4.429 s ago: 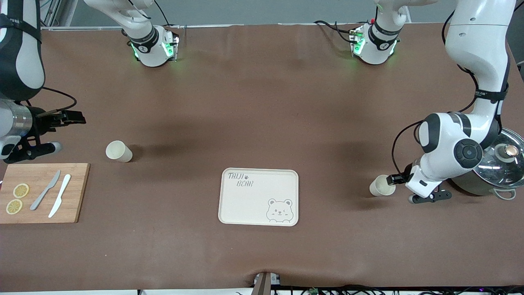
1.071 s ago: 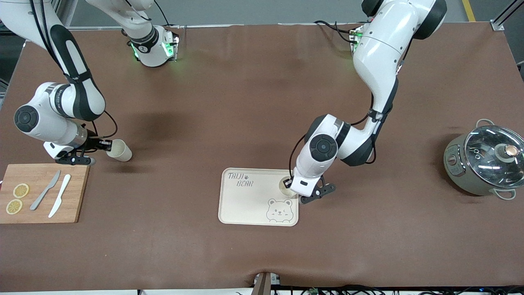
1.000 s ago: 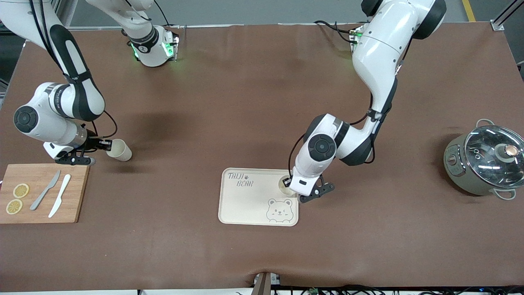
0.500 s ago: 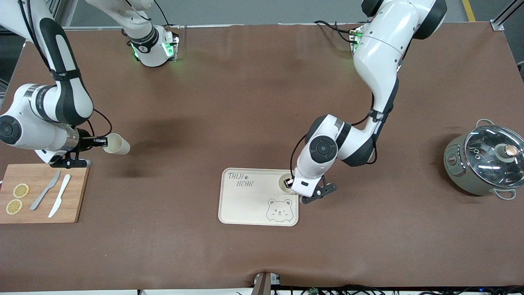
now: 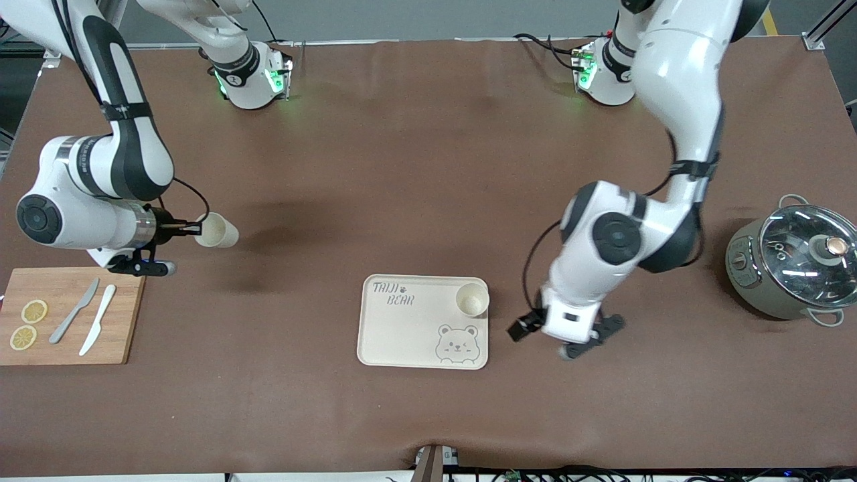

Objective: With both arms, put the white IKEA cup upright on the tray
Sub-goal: 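Withdraw the left gripper while the right gripper carries its cup toward the tray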

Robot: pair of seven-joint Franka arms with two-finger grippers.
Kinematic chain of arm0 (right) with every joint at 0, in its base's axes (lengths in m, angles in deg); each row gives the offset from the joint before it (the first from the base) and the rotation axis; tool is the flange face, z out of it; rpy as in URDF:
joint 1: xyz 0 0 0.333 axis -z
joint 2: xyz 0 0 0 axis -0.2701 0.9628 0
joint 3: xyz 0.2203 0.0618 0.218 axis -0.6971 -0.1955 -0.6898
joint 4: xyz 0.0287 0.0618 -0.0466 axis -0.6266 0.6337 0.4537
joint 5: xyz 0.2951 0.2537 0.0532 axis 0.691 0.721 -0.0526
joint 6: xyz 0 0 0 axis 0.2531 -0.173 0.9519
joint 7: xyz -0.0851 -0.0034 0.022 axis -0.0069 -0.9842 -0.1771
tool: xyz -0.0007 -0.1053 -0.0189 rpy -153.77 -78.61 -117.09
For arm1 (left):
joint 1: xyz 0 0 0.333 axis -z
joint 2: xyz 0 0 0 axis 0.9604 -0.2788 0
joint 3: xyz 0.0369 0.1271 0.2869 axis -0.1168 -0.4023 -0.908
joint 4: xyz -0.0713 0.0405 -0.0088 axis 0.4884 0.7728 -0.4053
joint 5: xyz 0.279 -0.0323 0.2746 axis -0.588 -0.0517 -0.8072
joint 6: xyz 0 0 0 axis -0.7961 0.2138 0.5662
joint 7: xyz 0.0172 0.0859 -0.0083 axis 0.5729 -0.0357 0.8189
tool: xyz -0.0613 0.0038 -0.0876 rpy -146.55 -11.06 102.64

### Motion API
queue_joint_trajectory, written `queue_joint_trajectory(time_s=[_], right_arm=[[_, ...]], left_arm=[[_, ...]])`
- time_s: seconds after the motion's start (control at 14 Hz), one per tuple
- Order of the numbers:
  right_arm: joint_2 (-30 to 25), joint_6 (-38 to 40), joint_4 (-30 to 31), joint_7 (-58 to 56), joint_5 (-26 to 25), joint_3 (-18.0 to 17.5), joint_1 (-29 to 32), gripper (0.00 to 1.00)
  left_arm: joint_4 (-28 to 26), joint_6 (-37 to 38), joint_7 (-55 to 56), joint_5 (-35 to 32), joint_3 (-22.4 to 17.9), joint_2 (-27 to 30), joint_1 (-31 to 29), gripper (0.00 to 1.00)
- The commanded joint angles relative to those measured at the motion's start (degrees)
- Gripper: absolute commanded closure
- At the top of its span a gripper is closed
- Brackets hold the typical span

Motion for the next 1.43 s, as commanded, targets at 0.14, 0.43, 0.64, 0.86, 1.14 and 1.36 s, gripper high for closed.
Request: queue_joint_trajectory(time_s=[0.14,0.43,0.64,0.86,1.14,1.36], right_arm=[[-0.13,0.97,-4.21,14.16,3.38,0.23,-7.41,1.0],[4.25,-0.78,-10.44,29.53,3.83,0.23,-15.23,1.0],[10.57,-0.96,-18.96,41.85,3.91,0.23,-20.51,1.0],[15.76,-1.75,-25.38,48.54,7.15,0.23,-22.45,1.0],[20.77,-8.23,-28.48,54.34,8.22,0.23,-25.52,1.0],[24.12,-15.71,-28.48,58.4,8.22,0.23,-27.47,1.0]], left_arm=[[-1.84,8.38,-11.6,0.0,0.65,6.5,-5.23,0.0],[-1.93,10.31,-16.17,-0.18,0.39,8.96,-9.88,0.0],[-1.93,10.5,-25.57,-0.18,0.3,10.36,-14.44,0.0],[-2.36,15.49,-29.28,-0.09,0.66,12.91,-18.14,0.0],[-2.37,22.16,-30.78,0.26,0.92,17.39,-19.73,0.0],[-2.46,29.71,-30.69,-2.62,0.65,20.47,-19.56,0.0]])
